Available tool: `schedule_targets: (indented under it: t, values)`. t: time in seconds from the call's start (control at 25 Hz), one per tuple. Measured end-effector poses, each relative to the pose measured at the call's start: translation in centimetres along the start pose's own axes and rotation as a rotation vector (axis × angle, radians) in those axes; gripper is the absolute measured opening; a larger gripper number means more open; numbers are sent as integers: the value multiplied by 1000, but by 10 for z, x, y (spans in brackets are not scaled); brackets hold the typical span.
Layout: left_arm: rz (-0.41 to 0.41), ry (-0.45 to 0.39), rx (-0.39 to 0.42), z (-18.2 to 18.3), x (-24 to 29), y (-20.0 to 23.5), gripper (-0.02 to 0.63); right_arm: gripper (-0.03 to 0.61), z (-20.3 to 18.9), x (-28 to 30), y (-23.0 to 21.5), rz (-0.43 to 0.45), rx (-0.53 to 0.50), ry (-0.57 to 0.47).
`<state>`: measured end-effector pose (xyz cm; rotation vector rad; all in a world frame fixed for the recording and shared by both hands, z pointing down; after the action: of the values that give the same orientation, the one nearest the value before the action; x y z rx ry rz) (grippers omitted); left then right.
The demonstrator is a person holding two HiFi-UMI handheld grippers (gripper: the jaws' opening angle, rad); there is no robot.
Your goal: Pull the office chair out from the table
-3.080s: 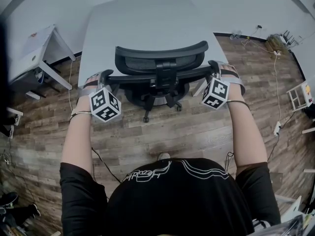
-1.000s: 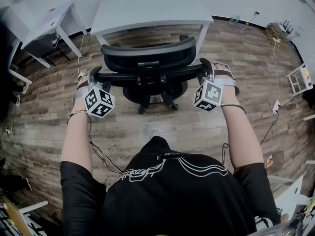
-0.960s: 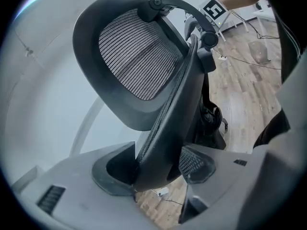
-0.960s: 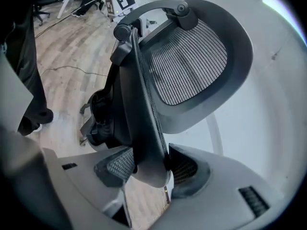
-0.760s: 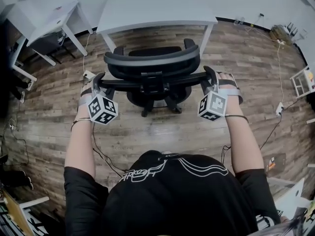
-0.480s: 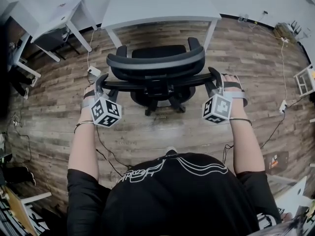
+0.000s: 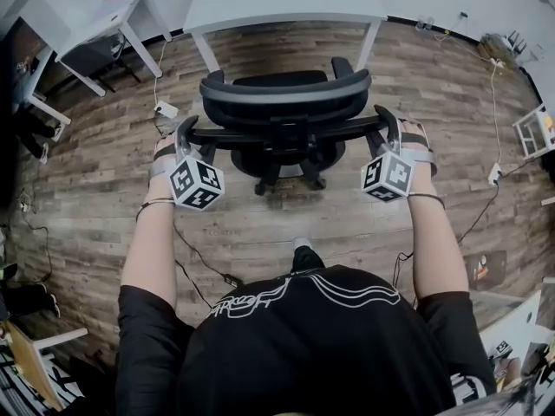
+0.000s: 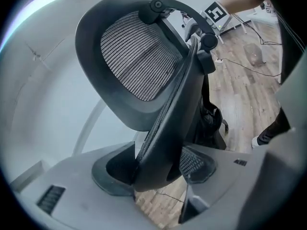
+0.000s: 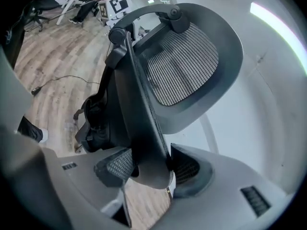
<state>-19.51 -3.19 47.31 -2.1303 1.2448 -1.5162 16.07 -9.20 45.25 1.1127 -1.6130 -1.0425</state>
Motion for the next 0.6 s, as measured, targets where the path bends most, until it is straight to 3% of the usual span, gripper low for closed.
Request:
schedule_targets:
  t: [0.36,0.6]
  values:
    - [5,-19,-1,-7,-39,-27,239,235,5,-42,5,-9,18,39]
    - [82,-85,-2,-13,-62,-46,250,250,6,-69,15,61,47,60]
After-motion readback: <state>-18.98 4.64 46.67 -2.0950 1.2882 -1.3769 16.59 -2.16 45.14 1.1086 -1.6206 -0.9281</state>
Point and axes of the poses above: the fingertips, and each gripper's own axes: x forward along the fingers, y to its left, z out of its top, the point moved 1 cm from there along -x, backward along the fingers, and after that the axes turned 13 degrees about -z, right-handed, at the moved point
